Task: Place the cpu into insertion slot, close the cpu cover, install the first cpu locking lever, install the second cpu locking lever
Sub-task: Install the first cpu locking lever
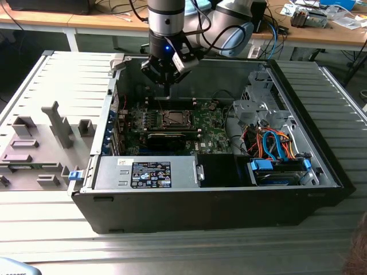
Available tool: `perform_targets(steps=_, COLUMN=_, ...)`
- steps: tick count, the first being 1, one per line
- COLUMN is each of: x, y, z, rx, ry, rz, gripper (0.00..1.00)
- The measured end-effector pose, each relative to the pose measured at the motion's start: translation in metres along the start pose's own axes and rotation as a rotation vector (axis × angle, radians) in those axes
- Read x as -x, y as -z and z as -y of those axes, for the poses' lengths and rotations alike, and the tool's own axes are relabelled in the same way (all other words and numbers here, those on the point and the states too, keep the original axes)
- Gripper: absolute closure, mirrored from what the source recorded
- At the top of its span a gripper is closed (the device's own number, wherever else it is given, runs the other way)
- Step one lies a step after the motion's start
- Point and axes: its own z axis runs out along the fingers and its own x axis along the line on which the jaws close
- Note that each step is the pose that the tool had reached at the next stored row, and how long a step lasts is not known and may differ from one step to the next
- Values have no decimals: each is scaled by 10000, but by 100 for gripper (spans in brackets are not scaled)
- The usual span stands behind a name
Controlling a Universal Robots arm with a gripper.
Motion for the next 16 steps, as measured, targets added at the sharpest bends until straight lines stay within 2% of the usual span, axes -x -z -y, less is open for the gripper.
perform_targets(steps=16, x=-25, y=-10, z=-24, rx=0, ry=0, rz=0, gripper=89)
